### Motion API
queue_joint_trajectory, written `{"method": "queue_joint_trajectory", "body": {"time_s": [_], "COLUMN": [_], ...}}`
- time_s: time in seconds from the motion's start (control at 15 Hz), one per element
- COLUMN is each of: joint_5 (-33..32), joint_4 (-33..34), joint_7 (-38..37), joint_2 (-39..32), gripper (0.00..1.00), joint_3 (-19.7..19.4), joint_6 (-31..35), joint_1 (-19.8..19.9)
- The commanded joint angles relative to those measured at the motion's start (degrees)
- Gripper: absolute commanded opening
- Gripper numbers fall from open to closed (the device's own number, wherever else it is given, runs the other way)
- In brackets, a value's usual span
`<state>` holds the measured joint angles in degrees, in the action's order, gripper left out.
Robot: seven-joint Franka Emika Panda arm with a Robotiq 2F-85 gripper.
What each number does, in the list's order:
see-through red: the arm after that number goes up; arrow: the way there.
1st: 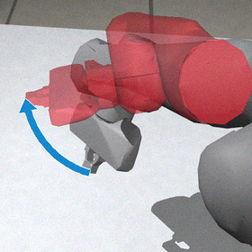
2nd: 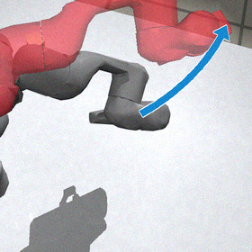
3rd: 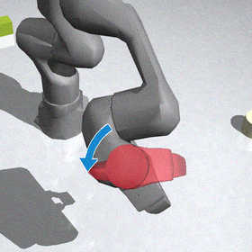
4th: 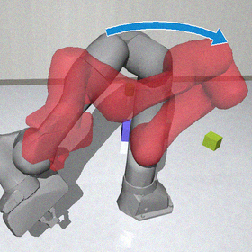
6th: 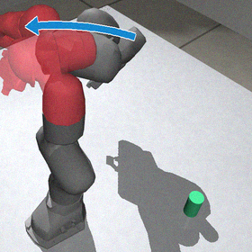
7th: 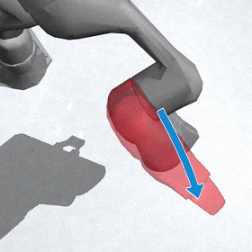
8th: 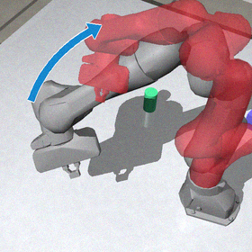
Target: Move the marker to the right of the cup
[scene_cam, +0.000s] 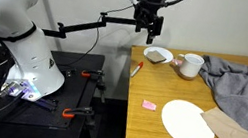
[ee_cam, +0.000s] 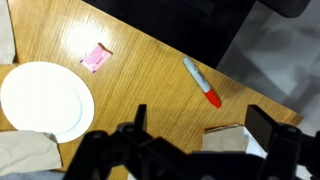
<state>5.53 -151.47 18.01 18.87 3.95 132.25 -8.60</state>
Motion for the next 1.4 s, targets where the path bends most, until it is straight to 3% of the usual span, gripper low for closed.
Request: {"method": "queue_joint_trajectory", "body": {"time_s": [0.0, 0.33, 0.73, 1.07, 1.33], "joint_5": [-2.98, -2.53, 2.84, 5.65, 1.19], "joint_4": [-3.88, -6.69, -5.67, -3.9, -3.05], "joint_7": [5.38, 12.1, 22.52, 29.59, 26.83], "joint_2": [-0.64, -4.8, -11.99, -17.63, -21.82], "gripper": [1.0, 1.0, 1.0, 1.0, 1.0], "joint_3": [0.4, -0.64, -1.73, 0.51, 2.92], "joint_6": [9.07, 19.76, 24.93, 25.3, 28.34], "joint_1": [-2.31, -6.03, -9.07, -7.6, -5.87]}}
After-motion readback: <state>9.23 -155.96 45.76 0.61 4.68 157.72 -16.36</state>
